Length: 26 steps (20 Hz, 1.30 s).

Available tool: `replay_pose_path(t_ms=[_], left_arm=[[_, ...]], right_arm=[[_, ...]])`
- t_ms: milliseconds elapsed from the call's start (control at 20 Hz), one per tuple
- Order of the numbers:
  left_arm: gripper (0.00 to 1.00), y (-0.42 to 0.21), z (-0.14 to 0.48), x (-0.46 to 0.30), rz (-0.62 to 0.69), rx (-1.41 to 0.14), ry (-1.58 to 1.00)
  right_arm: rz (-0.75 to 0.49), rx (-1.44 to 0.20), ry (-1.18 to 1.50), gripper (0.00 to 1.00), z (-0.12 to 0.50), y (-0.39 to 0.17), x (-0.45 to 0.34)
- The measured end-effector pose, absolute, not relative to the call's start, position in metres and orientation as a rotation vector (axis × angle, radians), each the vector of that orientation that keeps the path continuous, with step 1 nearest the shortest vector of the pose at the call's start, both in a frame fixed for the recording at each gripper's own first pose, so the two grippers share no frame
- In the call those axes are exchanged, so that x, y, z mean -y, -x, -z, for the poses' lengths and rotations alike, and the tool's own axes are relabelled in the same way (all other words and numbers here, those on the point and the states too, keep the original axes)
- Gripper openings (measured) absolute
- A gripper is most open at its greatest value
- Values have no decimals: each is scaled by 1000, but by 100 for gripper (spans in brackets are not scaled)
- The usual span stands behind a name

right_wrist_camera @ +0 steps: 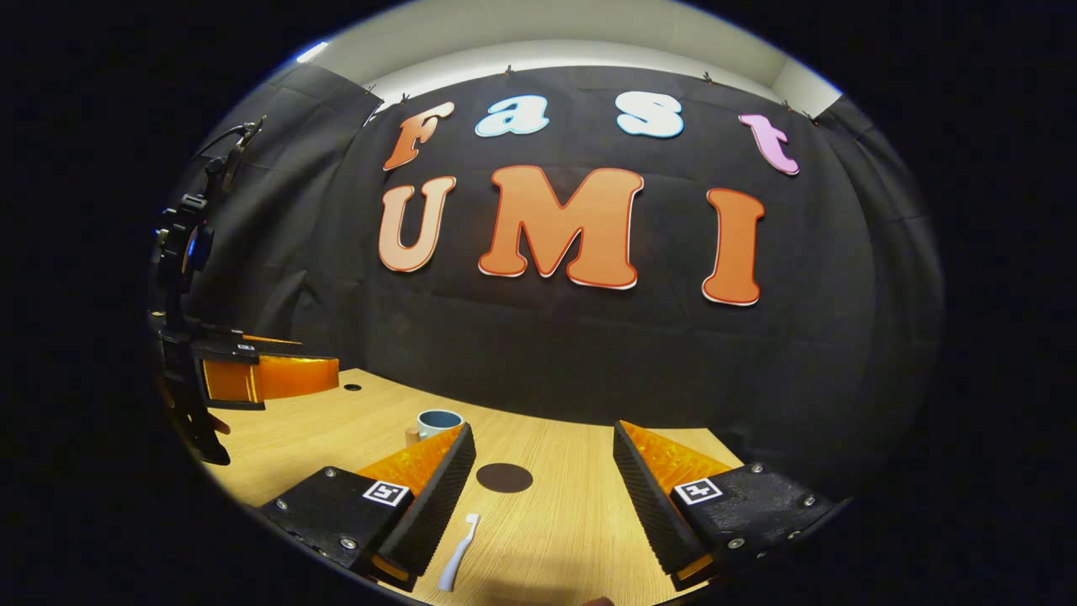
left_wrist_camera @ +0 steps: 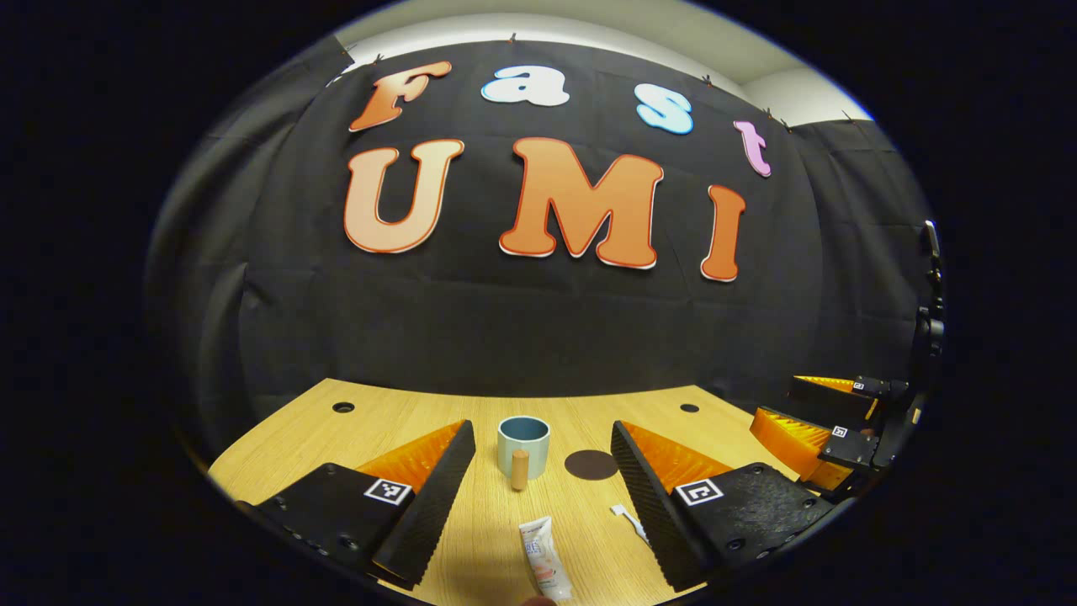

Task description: Put the toothbrush and toothpaste on the desktop into the cup, then pick up the cup and place it on the coaster on the desktop.

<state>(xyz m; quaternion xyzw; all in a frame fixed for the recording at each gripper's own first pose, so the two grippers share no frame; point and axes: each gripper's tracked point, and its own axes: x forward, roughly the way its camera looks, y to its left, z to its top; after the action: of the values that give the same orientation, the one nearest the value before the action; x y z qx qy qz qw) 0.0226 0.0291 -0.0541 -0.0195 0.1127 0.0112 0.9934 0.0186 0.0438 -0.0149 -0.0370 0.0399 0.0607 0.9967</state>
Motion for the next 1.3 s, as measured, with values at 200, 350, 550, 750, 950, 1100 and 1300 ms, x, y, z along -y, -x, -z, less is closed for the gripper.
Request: replay_pose_path(t_ms=[200,350,550,750,950,1100,1300], left_arm=[[98,-35,86,-31,-23,-381,4],[98,-40,111,-32,-13,-535,-2],[98,-45,145,-23,41,-719,26],[100,-41,149,-24,59,-934,50],[96,-33,163,-25,52,-1149,106],[94,-32,169,-30,32,-1227,137],[88,-25,187,-28,18,-1304,149]], right_arm=[[-180,-264,61,98,46,-23,-49],[-233,-409,48,95,68,-27,-58],[-294,-564,57,89,95,-25,-69],[-380,-838,-36,74,133,-25,-98],[-400,-989,-55,60,153,-18,-105],[-417,-1053,-64,52,153,-18,-109],[-410,-1138,-61,40,158,-18,-106]])
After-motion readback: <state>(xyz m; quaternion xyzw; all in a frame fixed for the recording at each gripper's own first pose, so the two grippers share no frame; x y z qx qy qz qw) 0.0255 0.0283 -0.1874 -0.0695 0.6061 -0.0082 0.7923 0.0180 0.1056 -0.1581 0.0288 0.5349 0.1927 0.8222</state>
